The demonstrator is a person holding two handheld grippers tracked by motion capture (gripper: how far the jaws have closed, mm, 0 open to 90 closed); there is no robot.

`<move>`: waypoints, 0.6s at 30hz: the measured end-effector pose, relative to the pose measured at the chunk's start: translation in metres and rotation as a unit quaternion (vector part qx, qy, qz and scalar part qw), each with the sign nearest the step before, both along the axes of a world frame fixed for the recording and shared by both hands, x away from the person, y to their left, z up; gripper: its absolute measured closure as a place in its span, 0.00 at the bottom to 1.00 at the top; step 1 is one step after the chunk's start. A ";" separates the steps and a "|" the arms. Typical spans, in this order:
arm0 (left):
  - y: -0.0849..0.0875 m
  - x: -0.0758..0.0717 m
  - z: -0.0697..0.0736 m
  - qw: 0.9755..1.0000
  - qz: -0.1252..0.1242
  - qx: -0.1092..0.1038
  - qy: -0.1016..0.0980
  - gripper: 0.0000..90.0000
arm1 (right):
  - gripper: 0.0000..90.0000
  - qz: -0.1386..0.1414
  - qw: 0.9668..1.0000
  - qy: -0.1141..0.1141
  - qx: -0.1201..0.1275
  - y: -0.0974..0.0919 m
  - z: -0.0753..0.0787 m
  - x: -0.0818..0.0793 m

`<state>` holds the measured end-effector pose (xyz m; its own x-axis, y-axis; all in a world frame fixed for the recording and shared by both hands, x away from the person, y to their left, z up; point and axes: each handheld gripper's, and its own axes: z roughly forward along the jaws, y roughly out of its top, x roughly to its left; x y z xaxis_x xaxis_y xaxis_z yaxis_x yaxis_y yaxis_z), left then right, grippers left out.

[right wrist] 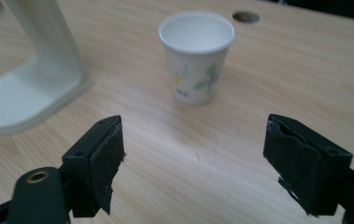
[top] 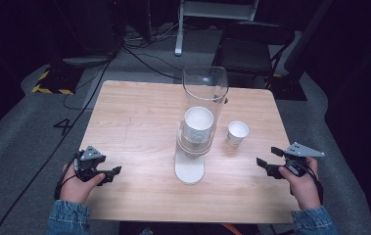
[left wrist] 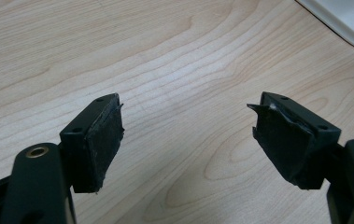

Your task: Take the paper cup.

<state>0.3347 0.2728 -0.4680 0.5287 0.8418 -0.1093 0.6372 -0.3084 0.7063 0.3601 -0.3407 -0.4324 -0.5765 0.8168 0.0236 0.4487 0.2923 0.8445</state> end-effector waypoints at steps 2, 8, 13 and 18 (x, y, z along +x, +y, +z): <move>-0.001 0.000 -0.001 1.000 0.000 0.001 0.001 0.26 | 0.22 -0.002 1.000 0.015 -0.013 -0.005 -0.008 -0.001; -0.001 0.000 -0.005 1.000 -0.003 -0.012 0.008 0.25 | 0.21 -0.012 0.999 0.038 -0.024 -0.014 -0.026 -0.003; 0.000 0.000 -0.008 1.000 -0.001 -0.009 0.012 0.25 | 0.19 -0.012 0.997 0.061 -0.035 -0.017 -0.041 -0.006; 0.000 0.001 -0.011 1.000 -0.005 -0.002 0.015 0.25 | 0.18 -0.002 0.997 0.059 -0.047 -0.016 -0.053 -0.005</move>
